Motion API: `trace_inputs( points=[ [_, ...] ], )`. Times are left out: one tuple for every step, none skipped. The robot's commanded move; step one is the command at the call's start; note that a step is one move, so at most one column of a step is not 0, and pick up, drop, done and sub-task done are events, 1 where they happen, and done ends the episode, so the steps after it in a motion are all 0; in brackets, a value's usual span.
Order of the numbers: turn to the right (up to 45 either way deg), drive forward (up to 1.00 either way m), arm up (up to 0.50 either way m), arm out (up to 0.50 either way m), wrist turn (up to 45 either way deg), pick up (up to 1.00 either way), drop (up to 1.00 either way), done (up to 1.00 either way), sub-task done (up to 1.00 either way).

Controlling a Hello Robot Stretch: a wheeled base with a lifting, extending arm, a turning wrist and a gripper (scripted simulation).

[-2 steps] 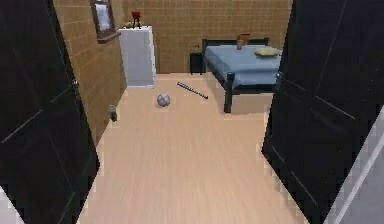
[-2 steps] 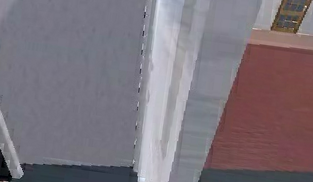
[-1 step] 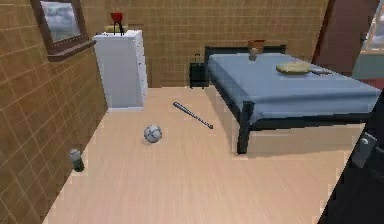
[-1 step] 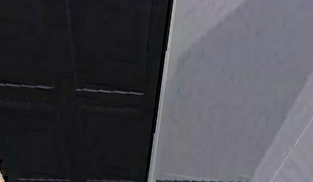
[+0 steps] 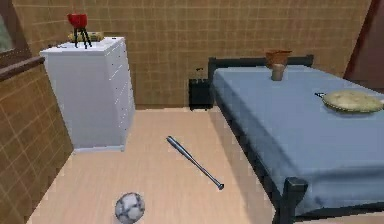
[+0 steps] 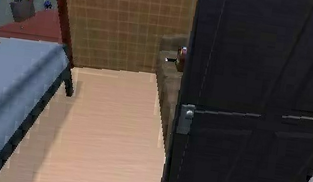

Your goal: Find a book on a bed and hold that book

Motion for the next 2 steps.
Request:
trace_inputs(
  points=[
    [18.0,0.00,0.00,0.00,0.0,0.00,0.00,0.00,0.00],
    [0.0,0.15,0.00,0.00,0.0,0.00,0.00,0.00,0.00]
  ],
)
